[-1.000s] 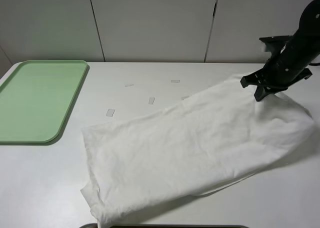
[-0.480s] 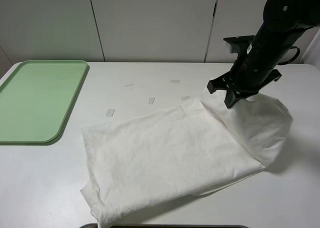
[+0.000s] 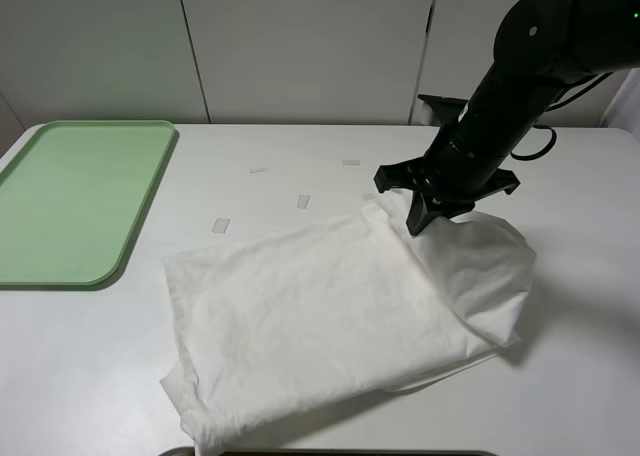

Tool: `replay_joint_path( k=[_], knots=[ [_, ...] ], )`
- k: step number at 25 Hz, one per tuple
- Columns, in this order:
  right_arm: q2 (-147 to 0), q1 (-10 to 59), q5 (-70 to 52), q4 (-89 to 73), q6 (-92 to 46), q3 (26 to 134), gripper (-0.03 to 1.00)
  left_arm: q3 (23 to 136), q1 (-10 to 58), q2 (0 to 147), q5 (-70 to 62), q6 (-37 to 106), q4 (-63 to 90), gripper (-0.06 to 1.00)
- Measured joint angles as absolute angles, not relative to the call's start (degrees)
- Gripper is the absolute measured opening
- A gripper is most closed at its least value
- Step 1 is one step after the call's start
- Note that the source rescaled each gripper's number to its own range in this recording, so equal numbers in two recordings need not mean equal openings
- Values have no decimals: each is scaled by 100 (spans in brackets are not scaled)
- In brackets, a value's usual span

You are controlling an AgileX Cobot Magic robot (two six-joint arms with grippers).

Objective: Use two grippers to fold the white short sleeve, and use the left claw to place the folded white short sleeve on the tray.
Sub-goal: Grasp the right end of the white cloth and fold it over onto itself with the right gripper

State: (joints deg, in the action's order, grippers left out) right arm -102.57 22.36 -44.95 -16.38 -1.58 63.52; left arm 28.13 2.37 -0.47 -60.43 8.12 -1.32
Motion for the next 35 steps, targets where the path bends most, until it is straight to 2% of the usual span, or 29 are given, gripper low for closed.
replay_joint_path(
  k=[7,14,22,29,35],
  knots=[
    [-10257,2284,-4909,-3402,-1621,6352,7,2813,237,-47,-6043,812,-137,94],
    [-10268,2284,-5092,-3691,-2329,6352,8,2813,237,-47,-6043,812,-149,94],
    [-10268,2259,-4935,-2655,-2197,6352,9,2813,237,-47,-6043,812,-149,94],
    [-10268,2078,-4935,-748,-708,6352,9,2813,237,-47,-6038,812,-200,94],
    [-10237,2054,-4948,378,0,6352,9,2813,237,-47,-6038,812,-216,94]
  ],
)
